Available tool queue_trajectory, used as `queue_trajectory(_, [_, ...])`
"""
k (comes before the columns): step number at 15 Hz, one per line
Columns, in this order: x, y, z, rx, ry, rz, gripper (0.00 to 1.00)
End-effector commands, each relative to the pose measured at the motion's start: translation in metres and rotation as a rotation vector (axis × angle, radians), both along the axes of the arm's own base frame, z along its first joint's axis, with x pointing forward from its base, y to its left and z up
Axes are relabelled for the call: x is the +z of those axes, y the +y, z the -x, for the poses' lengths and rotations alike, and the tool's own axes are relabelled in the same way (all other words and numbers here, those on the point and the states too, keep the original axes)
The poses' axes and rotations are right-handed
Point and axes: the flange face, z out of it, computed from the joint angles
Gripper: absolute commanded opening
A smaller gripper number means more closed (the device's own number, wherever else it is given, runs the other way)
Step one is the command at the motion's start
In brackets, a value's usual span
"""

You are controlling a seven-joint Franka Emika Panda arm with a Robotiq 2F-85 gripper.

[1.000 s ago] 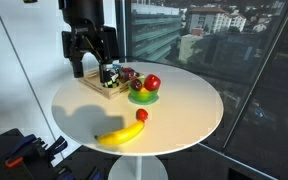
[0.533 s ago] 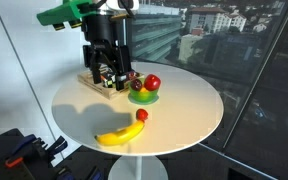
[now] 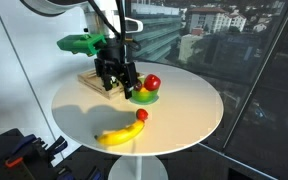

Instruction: Put the banana on the tray, remove the black and white dice from the tray, put it on the table and then put the plum plush toy on the table

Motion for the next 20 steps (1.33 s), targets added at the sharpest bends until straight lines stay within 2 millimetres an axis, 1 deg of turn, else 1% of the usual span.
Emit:
queue_trajectory(1, [-0.003, 0.0, -0.001, 0.0, 0.005, -0.001, 1.0])
queue_trajectory(7, [-0.004, 0.0, -0.001, 0.0, 0.007, -0.002, 1.0])
queue_trajectory(14, [-0.04, -0.002, -0.007, -0.016, 0.043, -0.028, 1.0])
queue_trajectory(20, [-0.073, -0.009, -0.004, -0.09, 0.105, -0.02, 1.0])
